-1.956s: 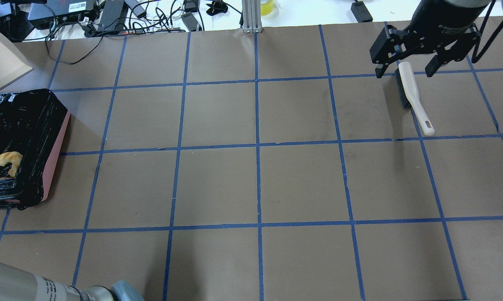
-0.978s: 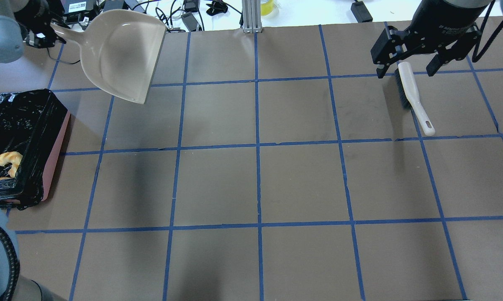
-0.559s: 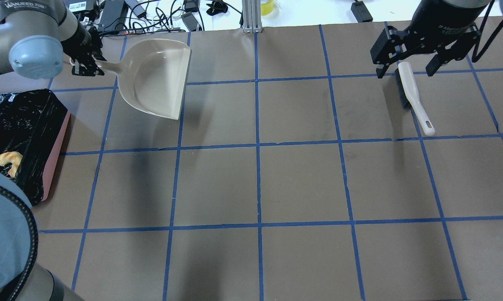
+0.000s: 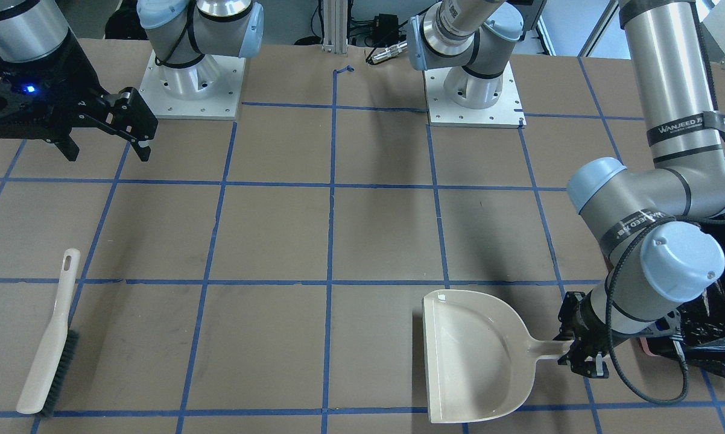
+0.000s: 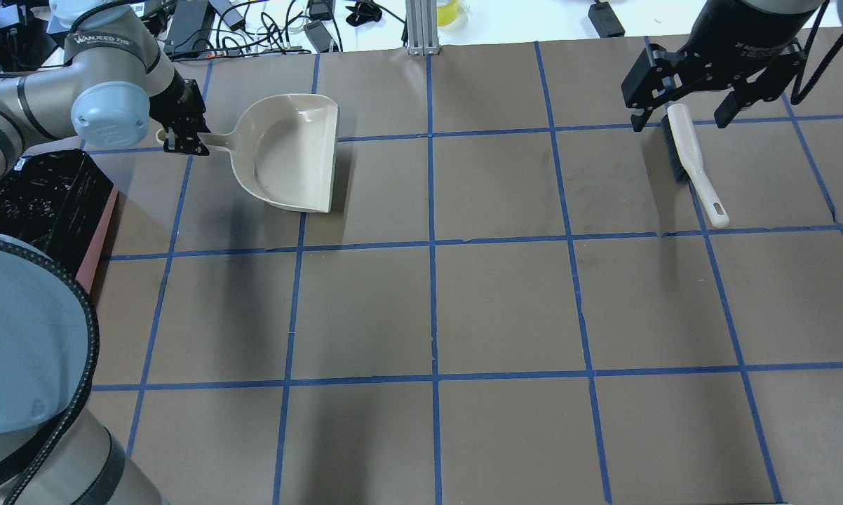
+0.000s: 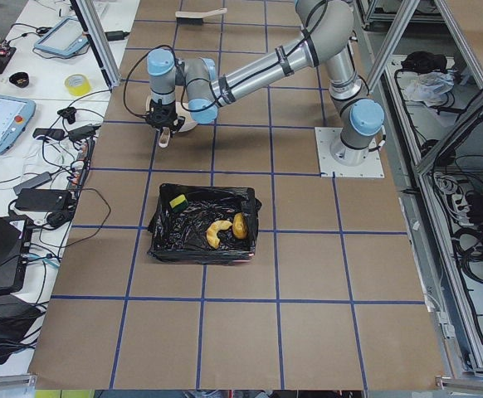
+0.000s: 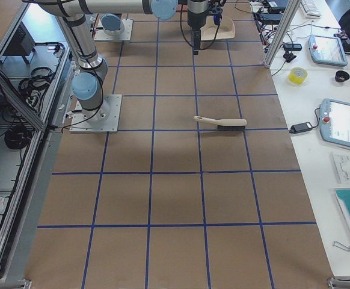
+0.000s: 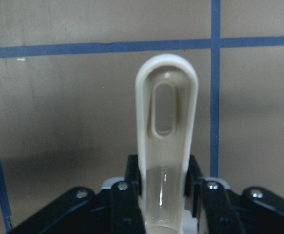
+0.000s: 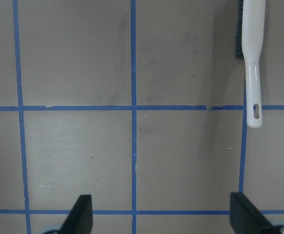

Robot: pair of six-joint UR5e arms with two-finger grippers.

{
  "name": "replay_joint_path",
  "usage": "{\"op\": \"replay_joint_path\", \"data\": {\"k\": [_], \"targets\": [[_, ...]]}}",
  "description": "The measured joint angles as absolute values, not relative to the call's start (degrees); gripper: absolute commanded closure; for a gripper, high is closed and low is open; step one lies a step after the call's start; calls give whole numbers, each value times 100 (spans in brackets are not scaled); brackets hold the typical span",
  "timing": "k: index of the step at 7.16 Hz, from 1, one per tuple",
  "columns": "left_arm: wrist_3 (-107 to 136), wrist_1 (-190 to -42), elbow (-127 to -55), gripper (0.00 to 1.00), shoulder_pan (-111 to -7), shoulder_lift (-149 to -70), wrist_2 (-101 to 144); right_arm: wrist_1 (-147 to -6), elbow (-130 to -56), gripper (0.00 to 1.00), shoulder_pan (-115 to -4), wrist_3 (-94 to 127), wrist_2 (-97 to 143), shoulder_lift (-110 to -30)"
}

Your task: Sweep and dump trash into bin

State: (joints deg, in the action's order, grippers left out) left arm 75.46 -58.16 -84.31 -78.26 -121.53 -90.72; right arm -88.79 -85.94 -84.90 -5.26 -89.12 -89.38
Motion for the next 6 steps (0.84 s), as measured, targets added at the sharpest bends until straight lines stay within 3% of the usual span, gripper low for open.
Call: {"op": "replay_joint_path", "data": {"k": [6], "targets": [[7750, -5763, -8437, 100, -7849, -12414, -9109, -8886, -8596, 0, -8490, -527, -8912, -8913]]}}
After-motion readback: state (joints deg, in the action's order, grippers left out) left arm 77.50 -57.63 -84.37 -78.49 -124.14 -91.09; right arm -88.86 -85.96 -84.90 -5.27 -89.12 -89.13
